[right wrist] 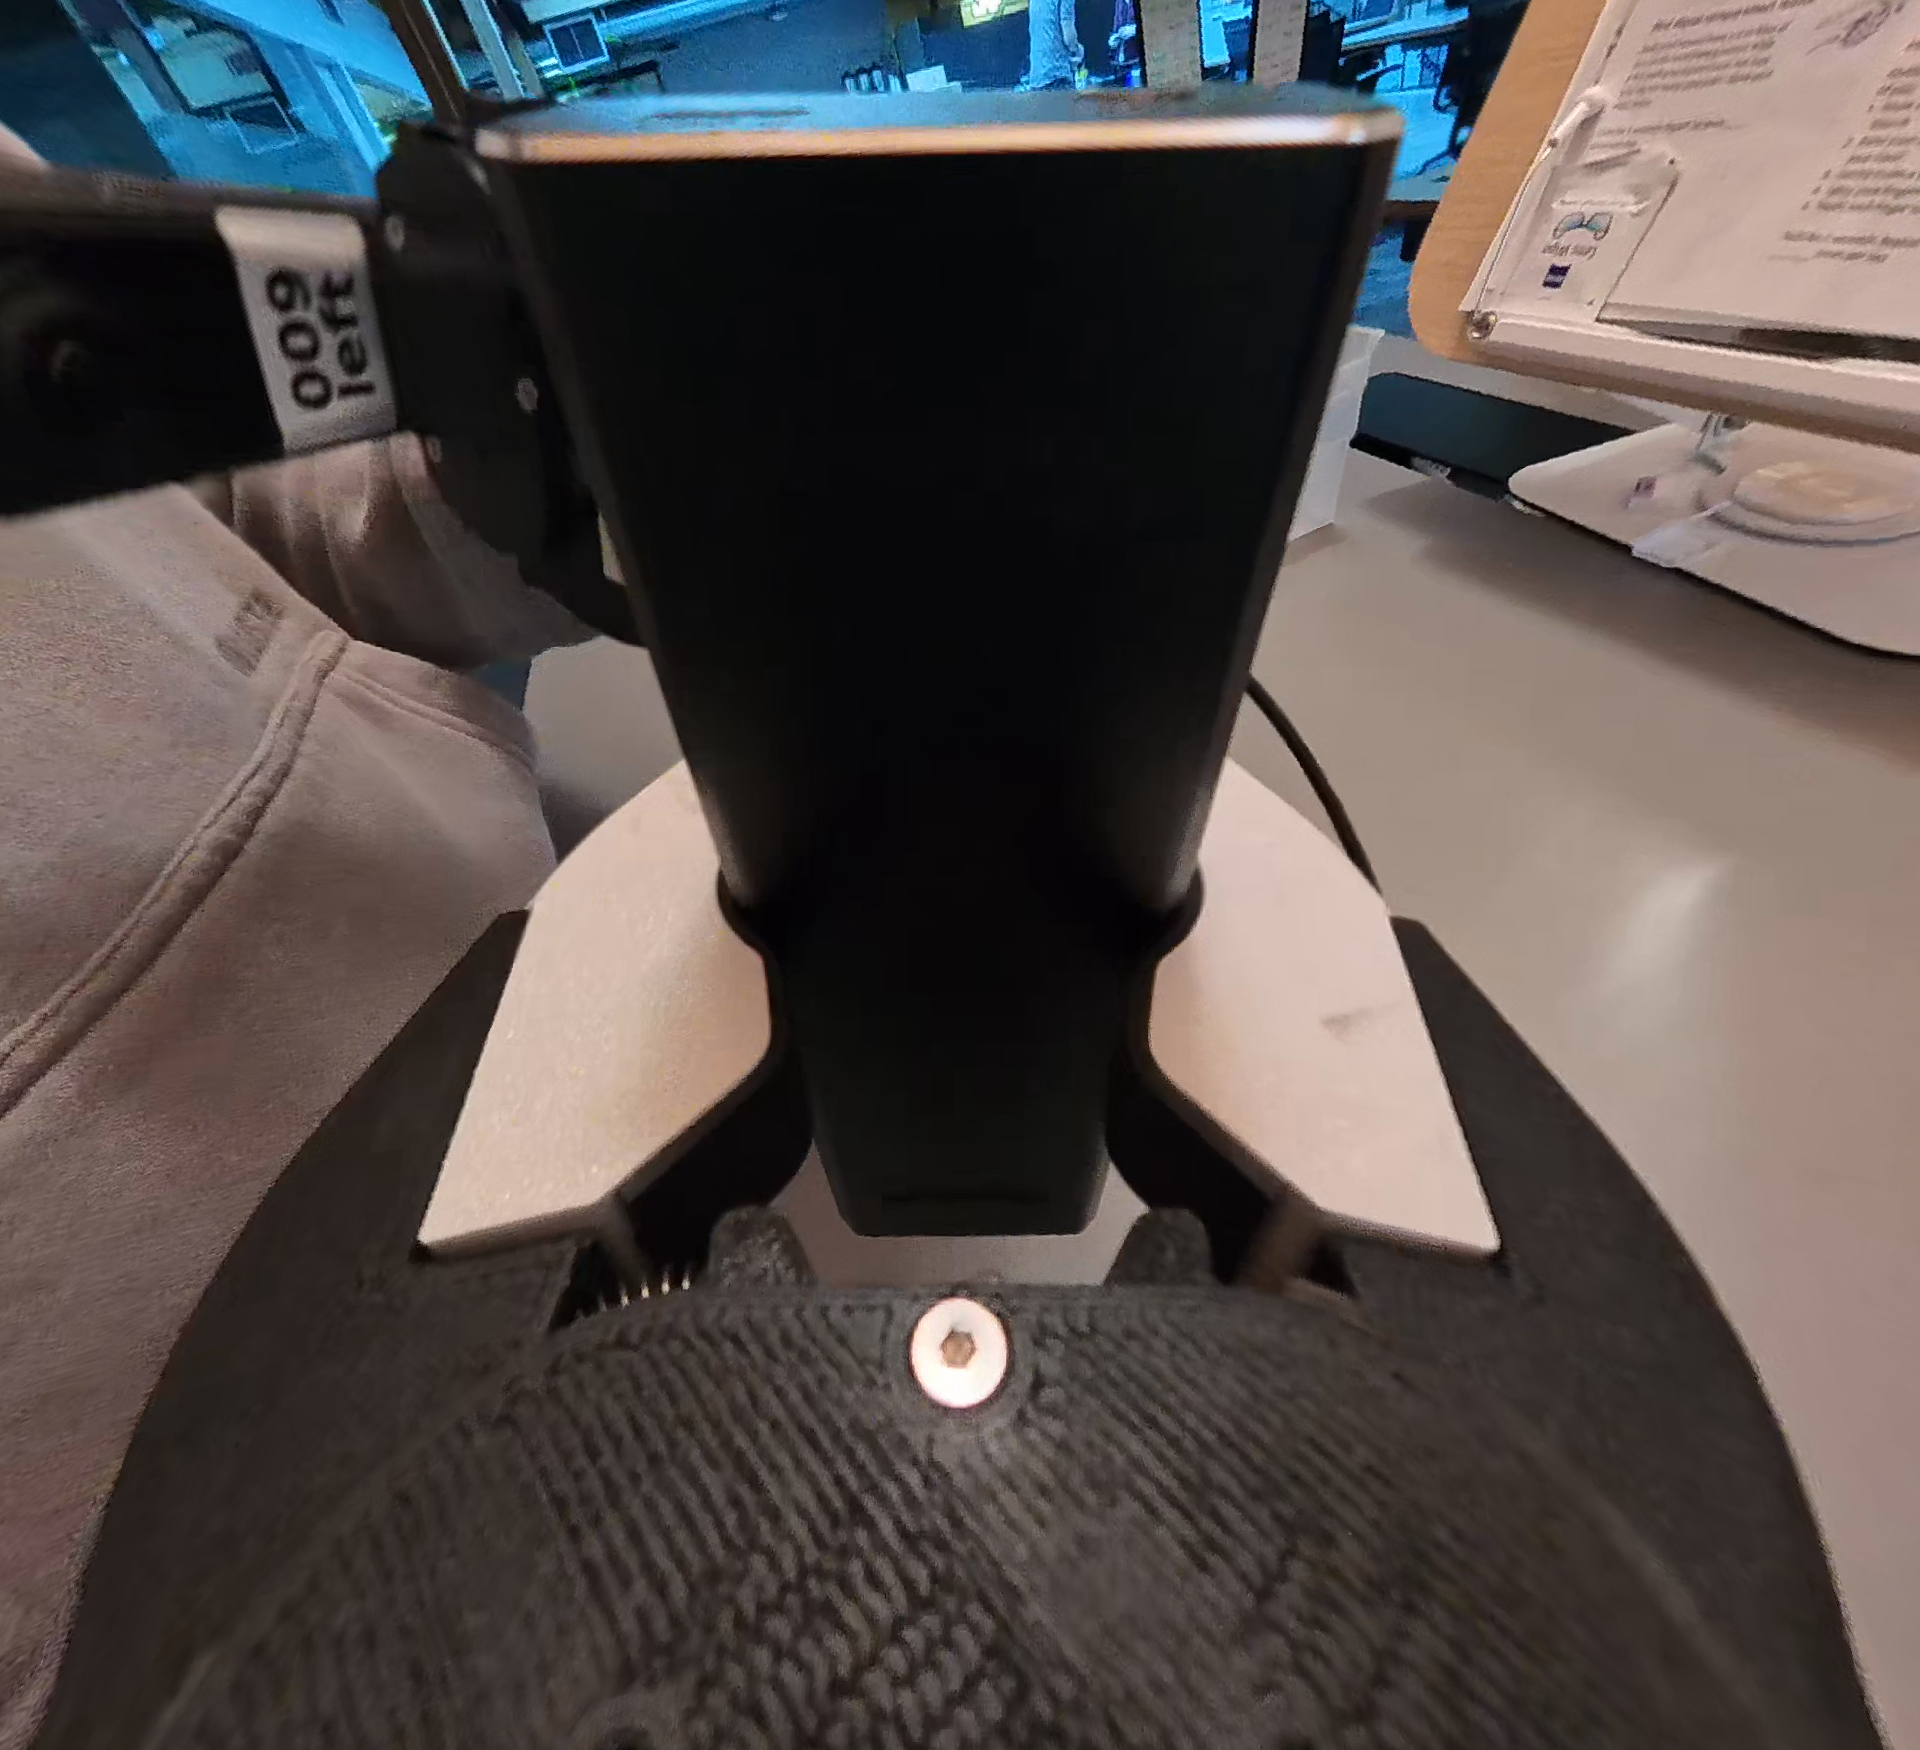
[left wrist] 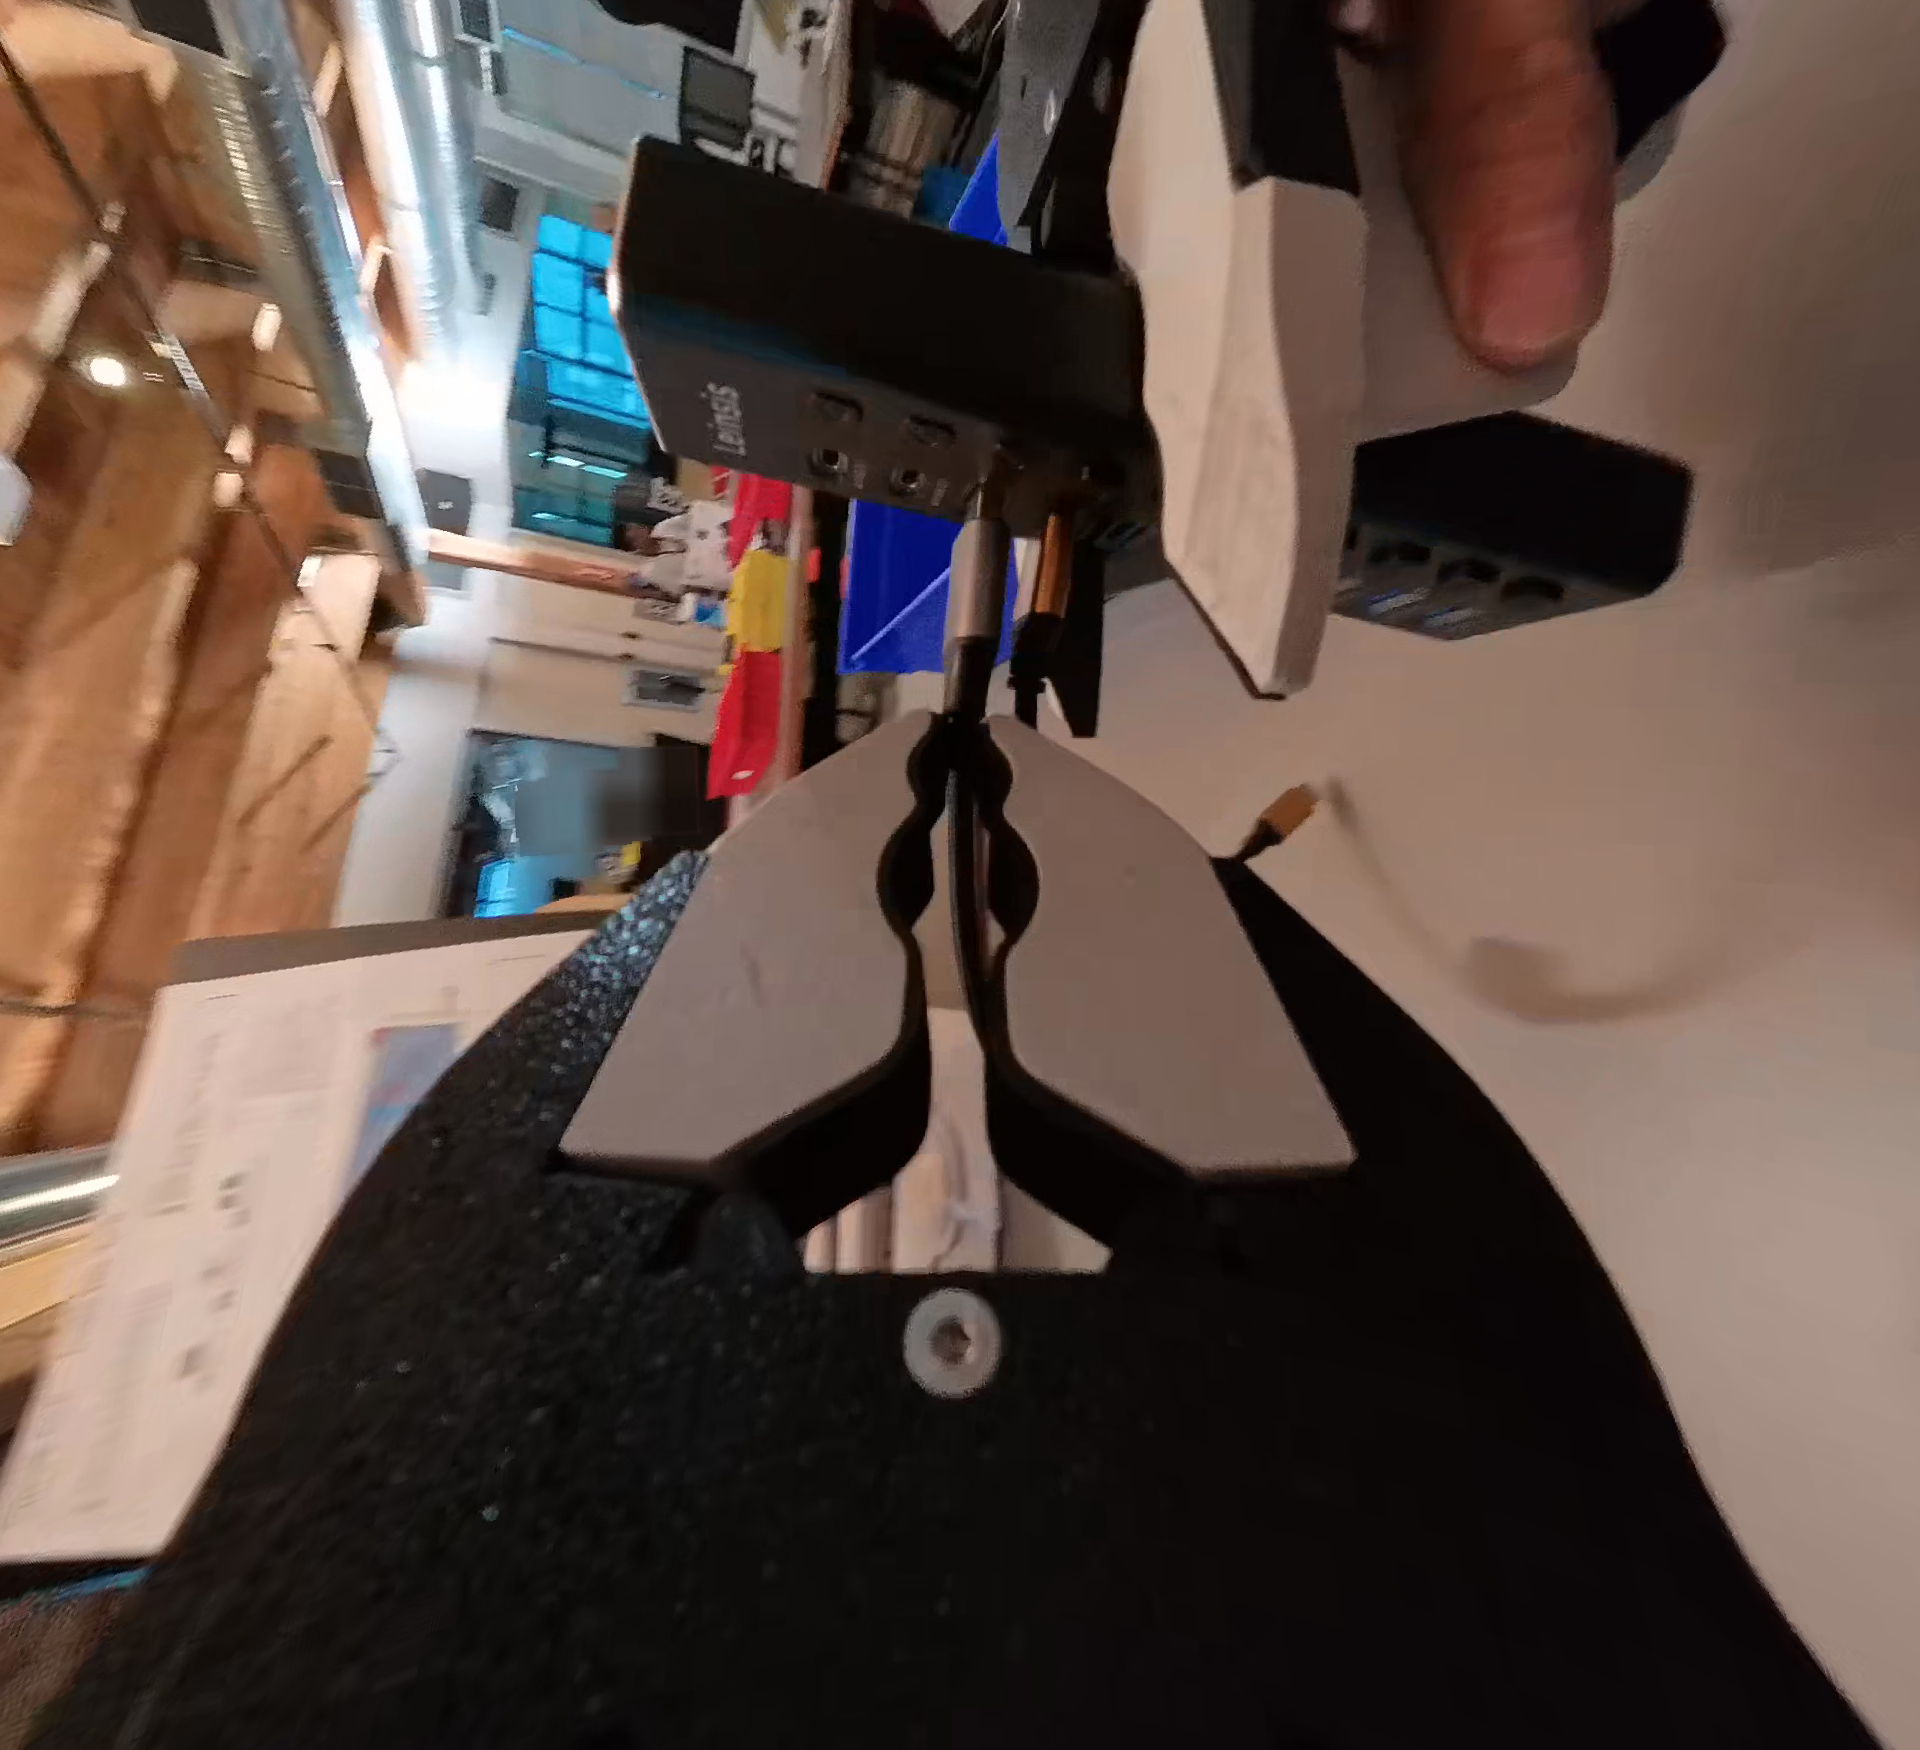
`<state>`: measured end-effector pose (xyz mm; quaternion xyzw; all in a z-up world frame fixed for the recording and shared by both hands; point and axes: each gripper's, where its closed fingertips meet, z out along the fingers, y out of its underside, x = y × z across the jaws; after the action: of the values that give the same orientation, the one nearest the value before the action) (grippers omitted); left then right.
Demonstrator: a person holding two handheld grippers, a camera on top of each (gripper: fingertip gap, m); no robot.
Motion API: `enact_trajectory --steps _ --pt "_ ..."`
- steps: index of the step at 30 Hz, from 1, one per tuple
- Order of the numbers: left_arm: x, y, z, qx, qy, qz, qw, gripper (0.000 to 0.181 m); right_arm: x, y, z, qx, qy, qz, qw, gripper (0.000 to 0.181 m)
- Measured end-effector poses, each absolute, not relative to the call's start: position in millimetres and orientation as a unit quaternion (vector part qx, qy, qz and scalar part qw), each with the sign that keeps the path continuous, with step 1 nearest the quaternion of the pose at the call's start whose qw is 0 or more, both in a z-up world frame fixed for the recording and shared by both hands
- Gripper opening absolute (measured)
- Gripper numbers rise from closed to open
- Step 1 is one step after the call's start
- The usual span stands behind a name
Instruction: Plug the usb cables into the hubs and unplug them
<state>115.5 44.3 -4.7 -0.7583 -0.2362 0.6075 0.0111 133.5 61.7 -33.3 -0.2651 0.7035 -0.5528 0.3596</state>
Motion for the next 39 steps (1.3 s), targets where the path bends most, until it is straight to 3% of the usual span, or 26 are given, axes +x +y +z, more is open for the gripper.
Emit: enact_trajectory --steps 8,11,12,28,32,39 --pt "135.8 50.0 -3.0 -0.754 -0.402 0.438 0.281 0.023 138.6 66.0 -26.7 -0.294 0.693 -0.561 0.345 0.073" --pt "139.2 60.2 -2.9 -0.745 -0.422 0.383 0.347 0.014 143.1 66.8 -26.6 -0.310 0.694 -0.555 0.338 0.073" --pt "138.9 58.3 -2.1 -0.739 -0.427 0.385 0.351 0.004 144.5 67.0 -27.1 -0.317 0.695 -0.553 0.332 0.073" --pt "152.8 68.5 -12.3 -0.732 -0.435 0.326 0.412 0.002 160.6 78.9 -40.7 -0.408 0.712 -0.474 0.319 0.073" --pt "150.5 68.4 1.4 -0.687 -0.449 0.335 0.462 0.002 165.5 75.9 -33.3 -0.395 0.696 -0.490 0.346 0.073" --pt "152.1 63.9 -7.9 -0.697 -0.453 0.328 0.448 0.003 165.1 71.3 -41.9 -0.404 0.704 -0.484 0.328 0.073"
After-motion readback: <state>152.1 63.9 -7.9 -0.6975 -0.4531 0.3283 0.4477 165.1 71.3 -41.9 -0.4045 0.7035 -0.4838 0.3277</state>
